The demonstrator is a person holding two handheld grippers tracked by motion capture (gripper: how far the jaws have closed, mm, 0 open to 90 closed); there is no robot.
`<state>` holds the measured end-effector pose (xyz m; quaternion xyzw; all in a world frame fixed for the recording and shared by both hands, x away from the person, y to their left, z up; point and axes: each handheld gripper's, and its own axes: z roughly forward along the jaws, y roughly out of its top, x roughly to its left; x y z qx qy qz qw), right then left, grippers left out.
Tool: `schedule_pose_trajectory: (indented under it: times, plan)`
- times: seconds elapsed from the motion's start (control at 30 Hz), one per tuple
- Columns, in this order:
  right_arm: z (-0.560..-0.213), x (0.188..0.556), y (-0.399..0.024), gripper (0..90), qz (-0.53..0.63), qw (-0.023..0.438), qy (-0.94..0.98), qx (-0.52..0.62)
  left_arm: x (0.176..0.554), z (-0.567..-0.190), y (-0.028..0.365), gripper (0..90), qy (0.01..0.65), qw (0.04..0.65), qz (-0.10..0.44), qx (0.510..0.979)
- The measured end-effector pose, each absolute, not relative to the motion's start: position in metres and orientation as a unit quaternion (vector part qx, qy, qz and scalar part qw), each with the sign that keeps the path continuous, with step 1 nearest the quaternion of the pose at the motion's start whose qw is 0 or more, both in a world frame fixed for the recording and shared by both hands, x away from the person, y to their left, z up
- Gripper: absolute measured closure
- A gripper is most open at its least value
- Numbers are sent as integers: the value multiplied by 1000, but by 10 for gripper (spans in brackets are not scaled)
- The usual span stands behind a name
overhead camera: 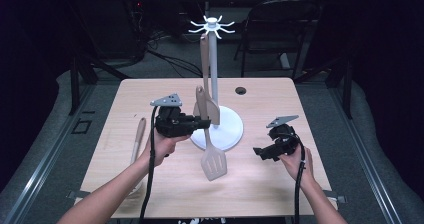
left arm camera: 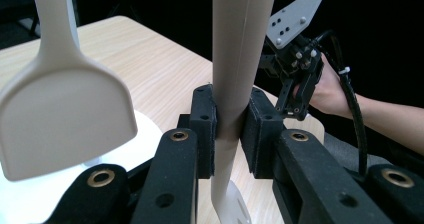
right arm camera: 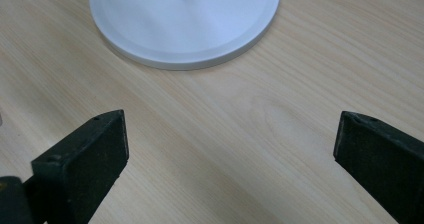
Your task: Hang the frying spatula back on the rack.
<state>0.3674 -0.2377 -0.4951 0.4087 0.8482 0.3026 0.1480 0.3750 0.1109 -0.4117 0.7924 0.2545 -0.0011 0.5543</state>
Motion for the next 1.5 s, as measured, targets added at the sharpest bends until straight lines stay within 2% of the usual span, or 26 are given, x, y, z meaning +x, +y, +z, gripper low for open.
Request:
schedule_pose_trajectory:
  times: [1.5]
  plan:
    - [-493, 367, -239, 5, 299, 152, 852, 402, 416, -341, 76, 772, 218, 560, 44, 798]
